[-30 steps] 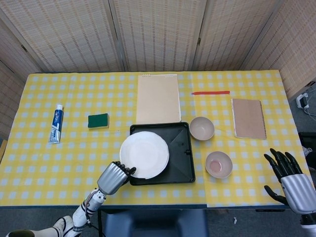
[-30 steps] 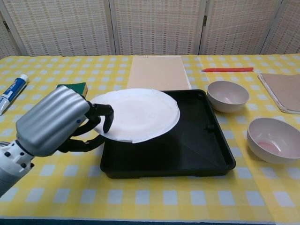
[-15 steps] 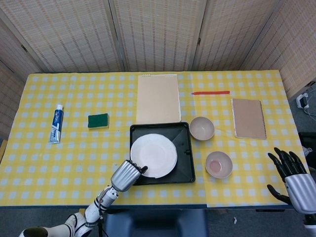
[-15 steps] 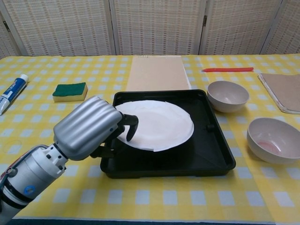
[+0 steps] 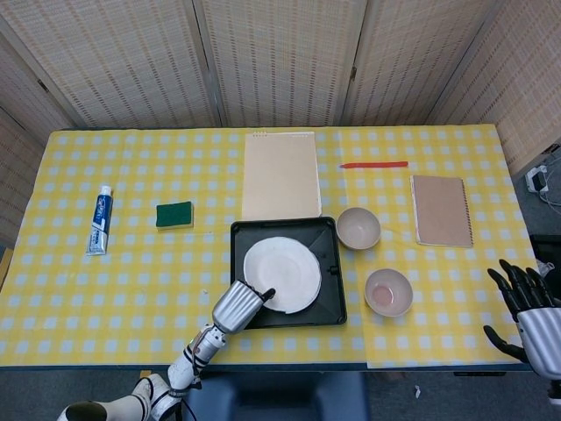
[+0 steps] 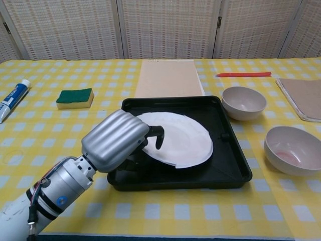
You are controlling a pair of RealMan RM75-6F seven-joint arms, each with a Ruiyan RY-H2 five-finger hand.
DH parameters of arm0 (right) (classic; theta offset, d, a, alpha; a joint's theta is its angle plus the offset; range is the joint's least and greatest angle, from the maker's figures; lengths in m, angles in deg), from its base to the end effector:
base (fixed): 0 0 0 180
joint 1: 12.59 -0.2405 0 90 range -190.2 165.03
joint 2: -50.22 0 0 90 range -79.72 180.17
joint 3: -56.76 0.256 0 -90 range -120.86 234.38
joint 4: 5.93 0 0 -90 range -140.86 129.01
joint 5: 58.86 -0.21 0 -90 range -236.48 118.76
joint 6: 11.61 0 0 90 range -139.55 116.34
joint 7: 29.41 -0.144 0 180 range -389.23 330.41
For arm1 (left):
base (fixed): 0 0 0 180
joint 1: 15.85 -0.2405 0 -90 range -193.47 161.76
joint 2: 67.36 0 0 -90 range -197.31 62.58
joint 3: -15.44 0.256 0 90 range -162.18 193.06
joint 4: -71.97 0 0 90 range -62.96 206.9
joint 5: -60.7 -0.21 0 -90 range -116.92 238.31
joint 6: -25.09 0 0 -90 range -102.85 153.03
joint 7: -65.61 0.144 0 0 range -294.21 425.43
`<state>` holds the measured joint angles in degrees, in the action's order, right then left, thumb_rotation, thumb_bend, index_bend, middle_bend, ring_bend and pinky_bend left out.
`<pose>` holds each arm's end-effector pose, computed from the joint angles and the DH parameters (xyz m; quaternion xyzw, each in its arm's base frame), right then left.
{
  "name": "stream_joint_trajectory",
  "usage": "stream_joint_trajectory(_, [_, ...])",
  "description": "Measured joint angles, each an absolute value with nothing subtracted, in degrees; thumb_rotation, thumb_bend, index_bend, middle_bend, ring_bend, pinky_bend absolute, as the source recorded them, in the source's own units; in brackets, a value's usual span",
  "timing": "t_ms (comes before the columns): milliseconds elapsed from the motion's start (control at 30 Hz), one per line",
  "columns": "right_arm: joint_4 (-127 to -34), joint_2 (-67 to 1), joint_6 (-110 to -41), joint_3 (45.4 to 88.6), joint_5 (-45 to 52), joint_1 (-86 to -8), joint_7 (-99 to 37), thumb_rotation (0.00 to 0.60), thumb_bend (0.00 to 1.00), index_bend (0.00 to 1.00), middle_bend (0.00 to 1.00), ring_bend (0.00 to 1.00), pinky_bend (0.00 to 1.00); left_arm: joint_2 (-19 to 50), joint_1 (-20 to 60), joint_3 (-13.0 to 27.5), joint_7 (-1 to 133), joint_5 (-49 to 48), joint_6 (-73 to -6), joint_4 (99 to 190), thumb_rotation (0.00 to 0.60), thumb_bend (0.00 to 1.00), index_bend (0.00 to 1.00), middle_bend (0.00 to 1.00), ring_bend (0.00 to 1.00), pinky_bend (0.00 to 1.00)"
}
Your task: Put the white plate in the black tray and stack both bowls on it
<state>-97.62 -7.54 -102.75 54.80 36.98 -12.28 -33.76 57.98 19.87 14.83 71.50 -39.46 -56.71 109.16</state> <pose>-0.3125 -0.1344 0.1872 0.6320 -0.3637 0.3845 0.5661 -0.1241 0.2641 -0.1338 -0.7514 -0.1593 -0.5217 0.3712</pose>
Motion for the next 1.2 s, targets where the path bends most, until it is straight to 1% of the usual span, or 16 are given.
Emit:
stream_joint_trajectory(100, [-97.63, -7.57, -102.53, 54.75, 37.10, -12.35, -33.68, 0.600, 0.29, 0.00, 0.00, 0.00, 0.00, 58.08, 19.85, 14.61, 71.19, -39.24, -57.65, 109.42, 0.600, 0.35, 0.21, 1.00, 1.00, 1.00])
stream_joint_trajectory(300, [-97.71, -7.75, -102.64, 54.59, 37.73, -12.30, -33.07, 0.600, 0.29, 0.00, 0.00, 0.00, 0.00, 56.21, 19.03, 14.72, 72.99, -38.51, -57.68, 113.68, 0.600, 0.26, 0.11, 1.00, 1.00, 1.00])
stream_joint_trajectory(367, [-97.77, -7.86, -102.66, 54.46, 38.09, -12.30, -32.85, 0.600, 0.29, 0.00, 0.00, 0.00, 0.00, 54.88, 18.51, 14.88, 74.34, -37.81, -56.69, 116.81, 0.600, 0.23, 0.06, 1.00, 1.00, 1.00])
stream_joint_trajectory(433, [-97.83, -7.94, -102.66, 54.29, 38.53, -12.29, -32.62, 0.600, 0.29, 0.00, 0.00, 0.00, 0.00, 52.98, 18.00, 15.03, 76.50, -37.14, -55.67, 121.01, 0.600, 0.21, 0.05, 1.00, 1.00, 1.00])
stream_joint_trajectory(667, [-98.07, -8.24, -102.91, 53.68, 40.10, -12.22, -31.77, 0.600, 0.29, 0.00, 0.00, 0.00, 0.00, 43.36, 16.17, 15.36, 86.64, -35.01, -53.10, 138.57, 0.600, 0.20, 0.00, 1.00, 0.99, 1.00])
stream_joint_trajectory(733, [-98.10, -8.39, -102.78, 53.40, 40.77, -12.27, -31.35, 0.600, 0.29, 0.00, 0.00, 0.00, 0.00, 39.43, 15.48, 15.56, 88.99, -34.96, -53.26, 144.21, 0.600, 0.20, 0.00, 1.00, 0.95, 1.00])
stream_joint_trajectory(800, [-98.04, -8.59, -102.61, 53.03, 41.68, -12.37, -30.83, 0.600, 0.29, 0.00, 0.00, 0.00, 0.00, 35.73, 14.68, 15.86, 90.50, -35.48, -54.21, 148.61, 0.600, 0.21, 0.00, 0.95, 0.84, 0.99])
stream_joint_trajectory(833, [-97.96, -8.67, -102.47, 52.86, 42.08, -12.44, -30.48, 0.600, 0.29, 0.00, 0.00, 0.00, 0.00, 33.25, 13.97, 16.16, 91.09, -36.09, -55.41, 150.79, 0.600, 0.21, 0.00, 0.87, 0.76, 0.96])
stream_joint_trajectory(867, [-97.81, -8.78, -102.14, 52.61, 42.53, -12.56, -29.97, 0.600, 0.29, 0.00, 0.00, 0.00, 0.00, 31.46, 13.31, 16.45, 91.35, -36.53, -56.57, 151.97, 0.600, 0.21, 0.00, 0.74, 0.65, 0.90])
stream_joint_trajectory(900, [-97.71, -8.85, -101.74, 52.45, 42.72, -12.70, -29.72, 0.600, 0.29, 0.00, 0.00, 0.00, 0.00, 29.70, 12.51, 16.79, 91.54, -36.91, -57.88, 152.90, 0.600, 0.21, 0.00, 0.67, 0.59, 0.84])
stream_joint_trajectory(933, [-97.64, -8.90, -101.22, 52.29, 42.80, -12.87, -29.70, 0.600, 0.29, 0.00, 0.00, 0.00, 0.00, 27.38, 11.18, 17.35, 91.70, -37.21, -59.71, 154.03, 0.600, 0.21, 0.00, 0.55, 0.48, 0.72])
stream_joint_trajectory(967, [-97.55, -8.97, -100.39, 52.09, 42.89, -13.20, -29.97, 0.600, 0.29, 0.00, 0.00, 0.00, 0.00, 25.64, 10.06, 17.84, 91.73, -37.25, -60.99, 154.90, 0.600, 0.21, 0.00, 0.42, 0.34, 0.54])
stream_joint_trajectory(1033, [-97.14, -9.17, -99.13, 51.84, 43.25, -13.97, -30.72, 0.600, 0.29, 0.01, 0.00, 0.00, 0.00, 21.56, 7.45, 19.08, 91.56, -36.88, -63.00, 156.82, 0.600, 0.22, 0.00, 0.29, 0.20, 0.31])
stream_joint_trajectory(1067, [-96.60, -9.42, -98.70, 51.75, 43.70, -14.47, -31.06, 0.600, 0.29, 0.05, 0.00, 0.00, 0.00, 19.81, 6.31, 19.62, 91.40, -36.62, -63.59, 157.54, 0.600, 0.21, 0.00, 0.23, 0.14, 0.22])
stream_joint_trajectory(1100, [-95.92, -9.81, -98.58, 51.73, 44.19, -14.78, -31.09, 0.600, 0.29, 0.11, 0.00, 0.00, 0.00, 18.13, 5.20, 20.12, 91.17, -36.40, -64.25, 158.11, 0.600, 0.21, 0.00, 0.20, 0.11, 0.17])
stream_joint_trajectory(1200, [-94.29, -10.98, -98.39, 51.80, 45.14, -15.63, -31.31, 0.600, 0.29, 0.20, 0.00, 0.00, 0.00, 14.00, 1.41, 21.29, 89.40, -35.67, -67.97, 158.78, 0.600, 0.21, 0.00, 0.18, 0.08, 0.12])
